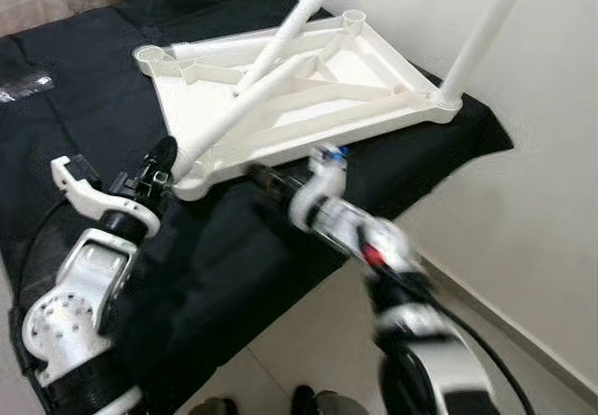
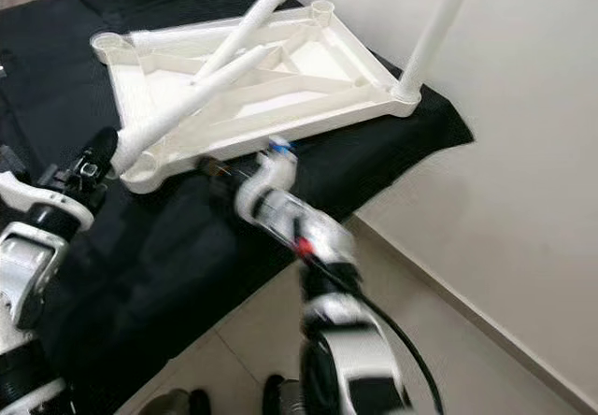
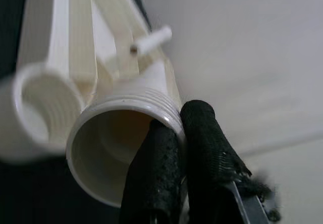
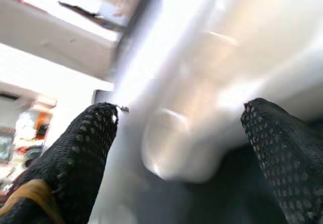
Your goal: Building children table
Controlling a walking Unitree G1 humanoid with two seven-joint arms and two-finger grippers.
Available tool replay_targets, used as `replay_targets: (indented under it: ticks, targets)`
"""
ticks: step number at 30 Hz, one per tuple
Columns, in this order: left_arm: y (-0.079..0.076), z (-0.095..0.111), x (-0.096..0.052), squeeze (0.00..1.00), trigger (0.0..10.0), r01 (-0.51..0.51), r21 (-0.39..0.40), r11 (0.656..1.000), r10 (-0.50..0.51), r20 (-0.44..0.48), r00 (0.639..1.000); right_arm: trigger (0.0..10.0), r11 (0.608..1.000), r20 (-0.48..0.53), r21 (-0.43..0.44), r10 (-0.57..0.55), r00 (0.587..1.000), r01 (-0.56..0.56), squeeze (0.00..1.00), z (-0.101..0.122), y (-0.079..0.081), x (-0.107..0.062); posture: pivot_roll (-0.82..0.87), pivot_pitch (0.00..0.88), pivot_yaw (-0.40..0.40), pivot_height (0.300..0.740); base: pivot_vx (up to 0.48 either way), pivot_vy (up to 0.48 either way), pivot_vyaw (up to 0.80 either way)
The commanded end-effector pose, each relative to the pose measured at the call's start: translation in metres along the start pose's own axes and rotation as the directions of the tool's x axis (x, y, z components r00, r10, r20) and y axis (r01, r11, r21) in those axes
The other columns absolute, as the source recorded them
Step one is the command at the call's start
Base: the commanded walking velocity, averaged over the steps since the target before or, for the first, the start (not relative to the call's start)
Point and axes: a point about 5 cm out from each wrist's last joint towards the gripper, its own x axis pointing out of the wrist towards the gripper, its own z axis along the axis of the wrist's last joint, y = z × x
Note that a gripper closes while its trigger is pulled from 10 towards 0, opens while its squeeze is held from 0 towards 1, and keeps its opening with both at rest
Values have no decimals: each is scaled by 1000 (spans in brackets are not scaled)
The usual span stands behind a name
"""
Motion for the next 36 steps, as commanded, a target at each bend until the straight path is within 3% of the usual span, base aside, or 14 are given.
replay_targets:
  ticks: [1,3,11,15,20,22,23,27,36]
  targets:
    - [8,-5,-7,0,0,-55,15,998,55,-30,998,10000,980,-81,157,137,987,-123,0,-56,49,28,49,221,-113,740,0,0,0]
    - [11,-11,-12,0,0,-72,31,997,74,-53,996,10000,980,-56,157,136,989,-125,0,-46,49,30,53,224,-116,740,0,0,0]
    - [9,-9,-18,0,0,-74,37,997,76,-50,996,10000,978,-50,162,137,989,-127,0,-43,45,30,66,230,-123,740,0,0,0]
    - [4,-8,-18,0,0,-69,42,997,70,-35,997,10000,994,-96,91,69,993,-60,0,-51,42,35,85,235,-131,740,0,0,0]
    - [-1,-11,-20,0,0,-63,41,997,64,-28,998,10000,992,-91,114,64,994,-54,0,-54,48,41,107,242,-146,740,0,0,0]
    - [-4,-14,-22,0,0,-60,36,998,61,-27,998,10000,989,-93,125,91,992,-79,0,-55,59,46,111,245,-149,740,0,0,0]
    - [-5,-15,-23,0,0,-59,34,998,60,-27,998,0,988,-91,126,103,990,-92,0,-54,62,47,116,250,-153,740,0,0,0]
    - [-6,-16,-25,0,0,-60,31,998,61,-30,998,0,986,-87,130,120,989,-108,0,-52,66,48,117,251,-153,740,0,0,0]
    - [-5,-15,-25,0,0,-69,27,997,70,-29,997,0,987,-51,140,81,995,-73,0,-39,54,46,108,245,-150,740,0,0,0]
